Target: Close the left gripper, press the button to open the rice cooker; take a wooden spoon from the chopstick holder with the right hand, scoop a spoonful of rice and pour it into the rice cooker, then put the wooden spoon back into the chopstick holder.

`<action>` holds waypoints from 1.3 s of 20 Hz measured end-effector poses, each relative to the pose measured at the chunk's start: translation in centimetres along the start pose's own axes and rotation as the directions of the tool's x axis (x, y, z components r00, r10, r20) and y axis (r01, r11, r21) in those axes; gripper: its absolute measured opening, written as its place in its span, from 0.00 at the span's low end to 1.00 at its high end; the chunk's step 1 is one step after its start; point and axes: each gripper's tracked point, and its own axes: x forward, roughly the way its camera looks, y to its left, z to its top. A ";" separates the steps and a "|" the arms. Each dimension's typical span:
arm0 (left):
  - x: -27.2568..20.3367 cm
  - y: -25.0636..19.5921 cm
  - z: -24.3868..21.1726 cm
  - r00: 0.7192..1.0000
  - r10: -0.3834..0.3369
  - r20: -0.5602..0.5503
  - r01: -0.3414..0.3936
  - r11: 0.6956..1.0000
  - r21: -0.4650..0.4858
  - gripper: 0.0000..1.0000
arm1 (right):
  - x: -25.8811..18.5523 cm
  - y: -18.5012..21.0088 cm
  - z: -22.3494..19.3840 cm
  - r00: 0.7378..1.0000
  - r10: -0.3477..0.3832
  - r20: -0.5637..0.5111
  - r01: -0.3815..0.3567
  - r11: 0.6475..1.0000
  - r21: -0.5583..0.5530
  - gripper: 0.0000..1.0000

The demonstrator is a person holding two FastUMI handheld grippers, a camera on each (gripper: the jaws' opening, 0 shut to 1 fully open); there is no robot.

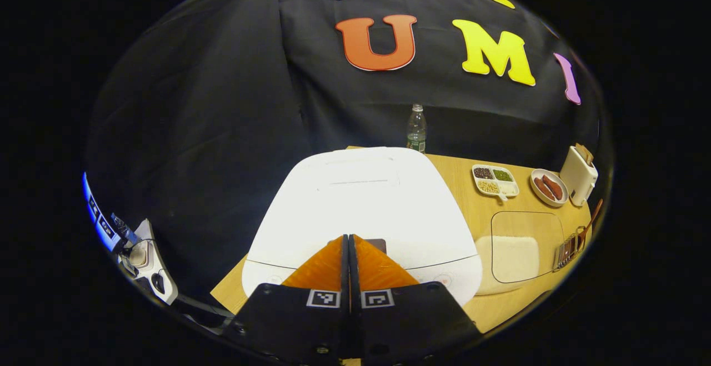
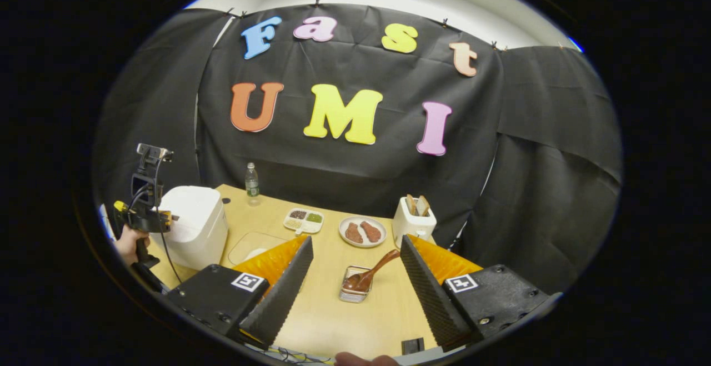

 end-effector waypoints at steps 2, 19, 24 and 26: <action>-0.1 0.0 -0.4 1.000 -0.006 -0.028 0.006 1.000 0.001 0.00 | 0.1 -0.1 -0.2 1.000 0.004 -0.006 -0.004 1.000 0.015 1.00; -16.8 -0.1 17.6 0.784 0.007 0.620 -0.008 1.000 -0.001 0.08 | -2.1 -2.2 3.7 0.972 -0.052 0.228 0.042 0.998 0.049 1.00; -23.3 -1.5 18.3 0.701 -0.068 0.710 0.062 0.997 0.034 0.71 | -2.5 -3.1 3.3 0.971 -0.067 0.229 0.052 0.996 0.072 1.00; -24.3 -2.6 17.4 0.703 -0.120 0.701 0.105 0.992 0.064 0.77 | -2.5 -3.1 3.2 0.972 -0.064 0.225 0.047 0.996 0.081 1.00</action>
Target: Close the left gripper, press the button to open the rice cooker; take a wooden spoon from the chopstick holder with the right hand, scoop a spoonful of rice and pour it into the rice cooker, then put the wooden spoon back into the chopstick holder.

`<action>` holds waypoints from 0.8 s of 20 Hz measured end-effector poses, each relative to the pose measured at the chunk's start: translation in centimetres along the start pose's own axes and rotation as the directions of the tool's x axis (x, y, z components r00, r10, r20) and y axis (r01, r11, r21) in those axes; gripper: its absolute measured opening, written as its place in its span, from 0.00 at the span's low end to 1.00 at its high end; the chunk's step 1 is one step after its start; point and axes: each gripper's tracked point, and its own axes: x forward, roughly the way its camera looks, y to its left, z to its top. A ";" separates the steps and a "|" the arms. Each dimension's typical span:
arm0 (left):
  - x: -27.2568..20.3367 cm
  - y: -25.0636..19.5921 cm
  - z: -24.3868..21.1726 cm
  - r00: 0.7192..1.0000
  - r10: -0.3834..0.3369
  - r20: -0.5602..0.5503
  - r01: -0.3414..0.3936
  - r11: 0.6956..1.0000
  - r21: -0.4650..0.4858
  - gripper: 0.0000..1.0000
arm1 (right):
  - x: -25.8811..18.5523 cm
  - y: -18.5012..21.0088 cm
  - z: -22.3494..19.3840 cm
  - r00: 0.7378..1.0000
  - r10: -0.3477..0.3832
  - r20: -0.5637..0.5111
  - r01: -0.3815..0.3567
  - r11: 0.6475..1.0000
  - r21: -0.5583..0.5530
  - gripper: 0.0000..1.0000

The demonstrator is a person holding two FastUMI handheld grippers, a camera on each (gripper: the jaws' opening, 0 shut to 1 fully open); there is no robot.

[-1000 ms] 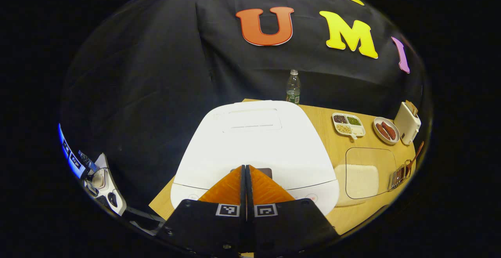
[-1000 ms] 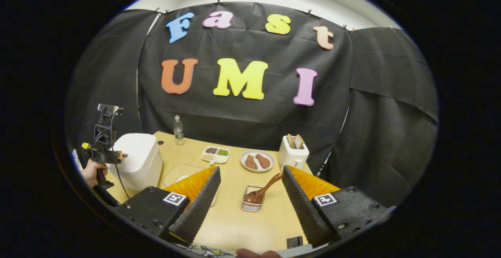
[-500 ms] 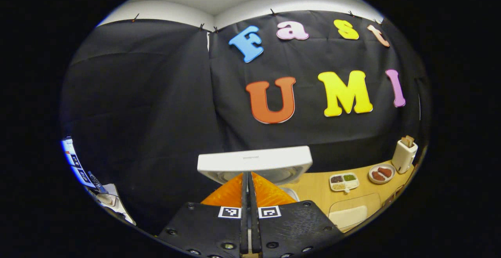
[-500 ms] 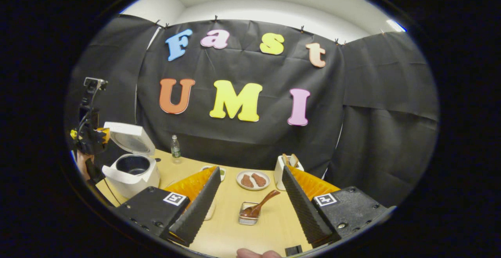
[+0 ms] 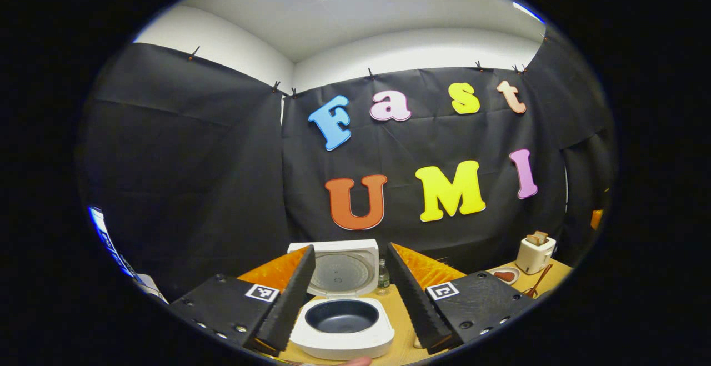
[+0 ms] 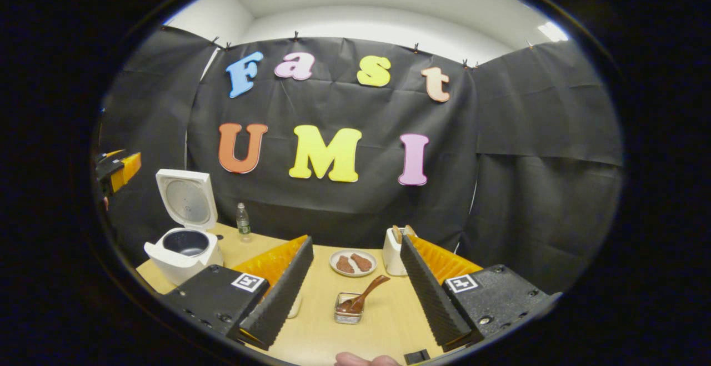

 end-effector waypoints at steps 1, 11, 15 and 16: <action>-0.4 -0.3 -0.1 1.000 -0.013 0.002 0.013 1.000 0.001 0.80 | 0.0 -0.1 -0.1 1.000 -0.001 -0.001 0.001 1.000 0.000 1.00; -2.4 -1.5 -0.5 0.997 -0.064 -0.036 0.063 0.998 -0.018 0.95 | 0.8 -1.2 -2.9 0.998 -0.021 -0.052 0.025 0.998 0.063 1.00; -2.8 -2.1 -1.0 0.995 -0.086 -0.057 0.086 0.996 -0.007 0.95 | 2.1 -2.0 -5.4 0.995 -0.040 -0.095 0.047 0.996 0.078 1.00; -3.0 -2.3 -1.0 0.994 -0.095 -0.058 0.095 0.995 -0.001 0.95 | 2.7 -2.1 -6.2 0.994 -0.038 -0.104 0.048 0.995 0.089 1.00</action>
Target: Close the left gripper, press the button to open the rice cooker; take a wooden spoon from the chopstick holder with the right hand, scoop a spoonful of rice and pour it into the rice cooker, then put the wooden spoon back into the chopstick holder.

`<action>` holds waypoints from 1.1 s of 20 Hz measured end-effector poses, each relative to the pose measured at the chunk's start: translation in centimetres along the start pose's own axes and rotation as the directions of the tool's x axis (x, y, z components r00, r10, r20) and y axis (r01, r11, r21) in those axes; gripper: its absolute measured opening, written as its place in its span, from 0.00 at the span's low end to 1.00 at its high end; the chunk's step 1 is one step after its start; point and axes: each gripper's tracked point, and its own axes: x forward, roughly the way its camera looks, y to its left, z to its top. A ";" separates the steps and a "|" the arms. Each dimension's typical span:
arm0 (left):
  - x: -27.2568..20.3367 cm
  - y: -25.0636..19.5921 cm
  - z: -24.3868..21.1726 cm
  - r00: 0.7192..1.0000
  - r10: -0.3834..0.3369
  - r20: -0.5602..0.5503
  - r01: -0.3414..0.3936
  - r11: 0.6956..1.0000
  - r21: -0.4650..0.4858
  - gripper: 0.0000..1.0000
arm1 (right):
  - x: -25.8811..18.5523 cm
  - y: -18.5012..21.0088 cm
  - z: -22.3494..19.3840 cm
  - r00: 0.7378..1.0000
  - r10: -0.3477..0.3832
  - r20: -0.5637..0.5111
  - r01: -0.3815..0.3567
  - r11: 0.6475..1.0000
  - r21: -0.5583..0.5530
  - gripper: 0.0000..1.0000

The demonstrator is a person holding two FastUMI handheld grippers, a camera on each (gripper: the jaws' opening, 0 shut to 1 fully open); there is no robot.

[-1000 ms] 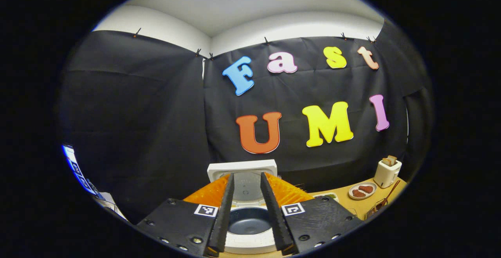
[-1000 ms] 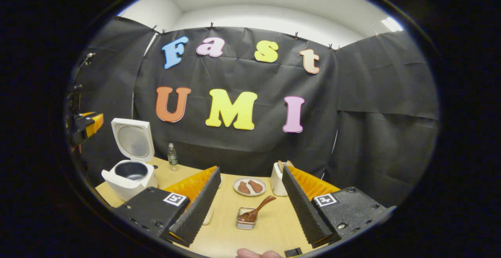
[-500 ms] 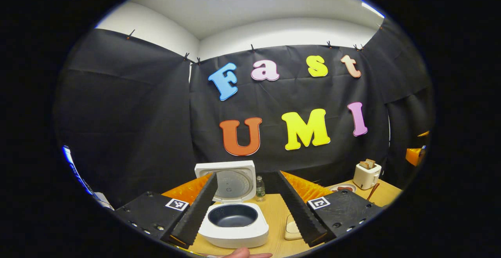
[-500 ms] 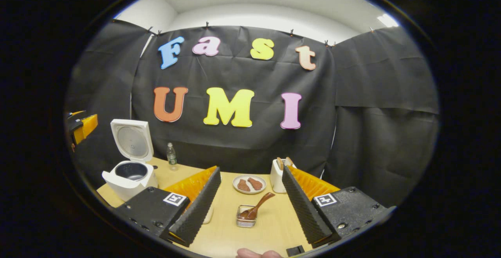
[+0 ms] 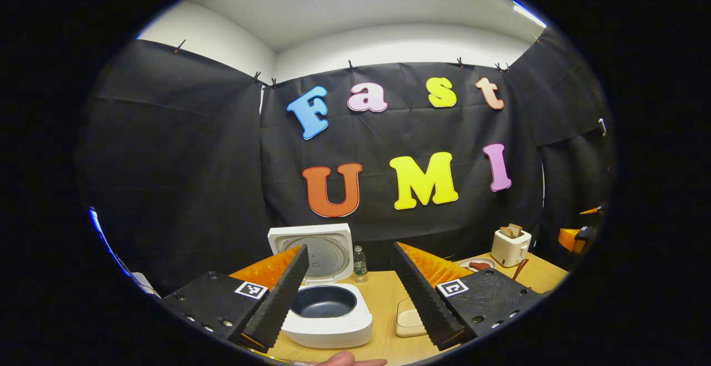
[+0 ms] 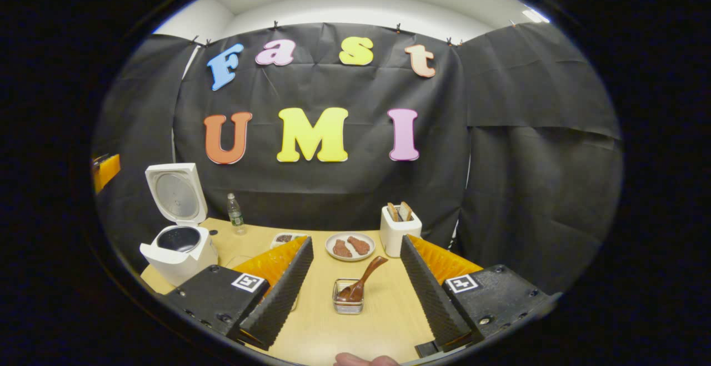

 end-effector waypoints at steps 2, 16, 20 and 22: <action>-0.2 -0.4 -0.3 1.000 -0.015 -0.008 0.016 1.000 0.017 0.95 | 1.7 -0.4 -2.0 1.000 -0.006 -0.024 0.007 1.000 0.007 1.00; -0.4 -1.5 -3.1 0.995 -0.026 -0.092 0.031 0.997 0.064 0.95 | 22.4 -3.2 -19.7 0.947 -0.016 -0.322 0.090 0.972 0.216 1.00; 0.1 -1.6 -3.5 0.994 -0.011 -0.111 0.017 0.998 0.055 0.95 | 25.4 -3.5 -20.7 0.933 0.014 -0.360 0.084 0.963 0.256 1.00; 0.3 -1.4 -3.4 0.994 0.002 -0.107 0.004 0.998 0.060 0.95 | 26.7 -3.4 -20.9 0.929 0.032 -0.368 0.072 0.961 0.266 0.97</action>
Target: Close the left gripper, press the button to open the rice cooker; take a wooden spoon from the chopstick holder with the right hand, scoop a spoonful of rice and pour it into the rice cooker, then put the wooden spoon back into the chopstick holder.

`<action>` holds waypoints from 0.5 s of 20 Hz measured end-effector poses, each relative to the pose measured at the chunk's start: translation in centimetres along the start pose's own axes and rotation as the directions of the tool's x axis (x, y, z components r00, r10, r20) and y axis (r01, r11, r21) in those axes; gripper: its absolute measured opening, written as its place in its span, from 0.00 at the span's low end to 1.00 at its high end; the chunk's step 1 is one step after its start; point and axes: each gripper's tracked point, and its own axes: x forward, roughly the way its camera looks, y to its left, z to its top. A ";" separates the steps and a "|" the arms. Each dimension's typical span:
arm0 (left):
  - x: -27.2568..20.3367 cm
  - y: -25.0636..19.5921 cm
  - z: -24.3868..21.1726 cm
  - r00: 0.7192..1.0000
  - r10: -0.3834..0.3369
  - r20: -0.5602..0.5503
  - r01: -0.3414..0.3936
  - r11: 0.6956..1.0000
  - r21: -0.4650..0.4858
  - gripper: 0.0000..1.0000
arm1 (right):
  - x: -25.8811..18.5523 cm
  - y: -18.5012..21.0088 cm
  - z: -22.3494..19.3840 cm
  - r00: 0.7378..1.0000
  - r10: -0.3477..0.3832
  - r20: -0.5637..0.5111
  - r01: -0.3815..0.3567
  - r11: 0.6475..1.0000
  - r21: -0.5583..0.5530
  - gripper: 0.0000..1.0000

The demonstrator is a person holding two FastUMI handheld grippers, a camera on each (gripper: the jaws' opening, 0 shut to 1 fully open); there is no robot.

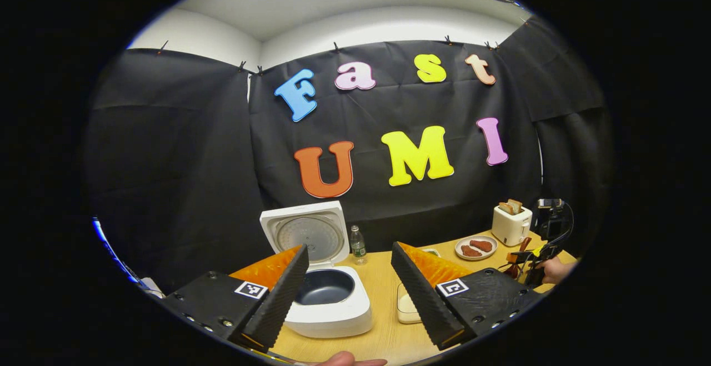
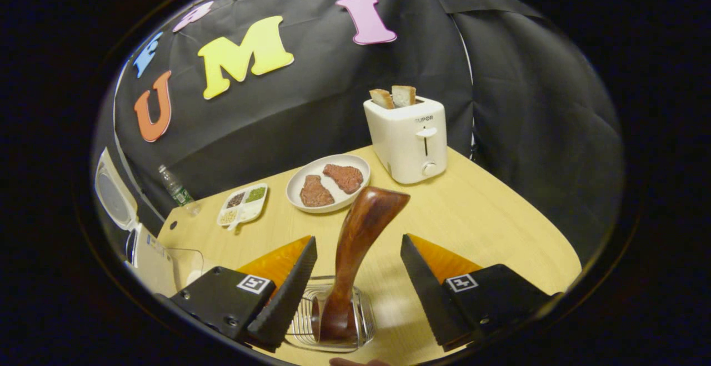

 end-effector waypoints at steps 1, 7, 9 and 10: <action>0.2 0.0 -0.2 1.000 0.004 -0.003 -0.004 1.000 0.002 0.95 | 0.6 0.3 0.1 1.000 0.011 -0.008 -0.011 1.000 0.007 0.99; 0.7 -0.2 -0.5 1.000 0.013 -0.013 -0.013 1.000 0.017 0.95 | 2.3 2.3 0.5 0.996 0.088 -0.018 -0.088 0.996 0.016 0.89; 0.8 -0.5 -0.7 1.000 0.008 -0.018 -0.008 1.000 0.017 0.95 | 2.8 2.5 0.4 0.995 0.099 -0.025 -0.099 0.995 0.004 0.74; 0.8 -0.5 -0.7 1.000 0.008 -0.020 -0.008 1.000 0.023 0.95 | 3.0 2.1 0.3 0.996 0.090 -0.027 -0.090 0.996 -0.003 0.67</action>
